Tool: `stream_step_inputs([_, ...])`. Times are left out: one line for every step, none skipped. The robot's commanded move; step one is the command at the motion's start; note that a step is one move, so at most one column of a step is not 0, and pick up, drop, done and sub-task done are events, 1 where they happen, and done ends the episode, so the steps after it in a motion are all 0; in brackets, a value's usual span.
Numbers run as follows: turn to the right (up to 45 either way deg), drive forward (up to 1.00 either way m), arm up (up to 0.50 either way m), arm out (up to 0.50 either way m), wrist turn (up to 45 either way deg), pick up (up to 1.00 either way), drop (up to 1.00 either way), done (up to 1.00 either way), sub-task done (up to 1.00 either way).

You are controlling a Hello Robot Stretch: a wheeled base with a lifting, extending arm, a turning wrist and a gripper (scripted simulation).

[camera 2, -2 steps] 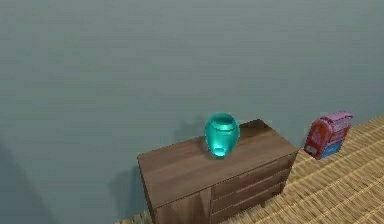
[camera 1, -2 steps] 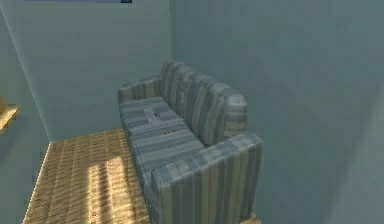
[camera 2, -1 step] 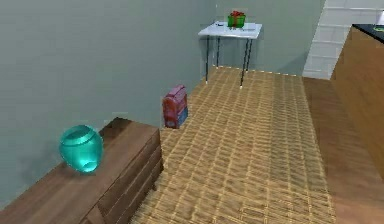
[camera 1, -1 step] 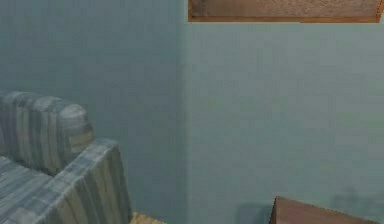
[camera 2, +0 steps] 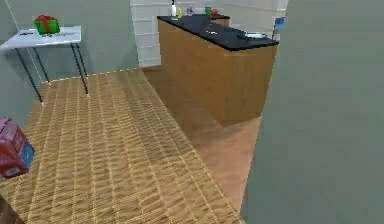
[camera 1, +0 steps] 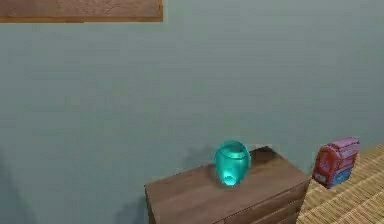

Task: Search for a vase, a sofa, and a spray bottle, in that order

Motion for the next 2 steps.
stream_step_inputs([45.0,0.0,0.0,0.0,0.0,0.0,0.0,0.0,0.0])
stream_step_inputs([33.0,0.0,0.0,0.0,0.0,0.0,0.0,0.0,0.0])
